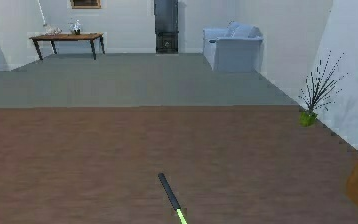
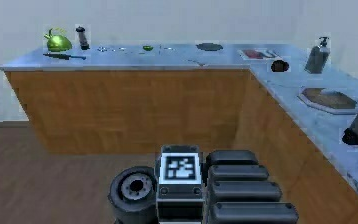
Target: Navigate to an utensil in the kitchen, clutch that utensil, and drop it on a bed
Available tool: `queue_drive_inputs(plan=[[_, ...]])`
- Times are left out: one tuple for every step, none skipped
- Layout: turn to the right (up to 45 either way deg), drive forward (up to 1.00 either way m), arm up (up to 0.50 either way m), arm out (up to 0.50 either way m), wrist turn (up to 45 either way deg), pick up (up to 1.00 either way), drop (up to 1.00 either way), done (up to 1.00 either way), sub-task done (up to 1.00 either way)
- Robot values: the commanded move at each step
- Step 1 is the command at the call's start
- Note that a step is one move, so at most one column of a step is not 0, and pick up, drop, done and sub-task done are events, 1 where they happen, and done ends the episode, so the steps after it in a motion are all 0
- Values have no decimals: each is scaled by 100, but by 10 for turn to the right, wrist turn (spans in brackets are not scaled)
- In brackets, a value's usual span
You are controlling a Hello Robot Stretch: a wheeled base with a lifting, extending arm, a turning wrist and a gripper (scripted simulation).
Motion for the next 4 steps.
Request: queue_drive_inputs(plan=[[-450, 0, 0, 0, 0, 0, 0, 0, 0], [-450, 0, 0, 0, 0, 0, 0, 0, 0], [0, 100, 0, 0, 0, 0, 0, 0, 0], [0, 100, 0, 0, 0, 0, 0, 0, 0]])
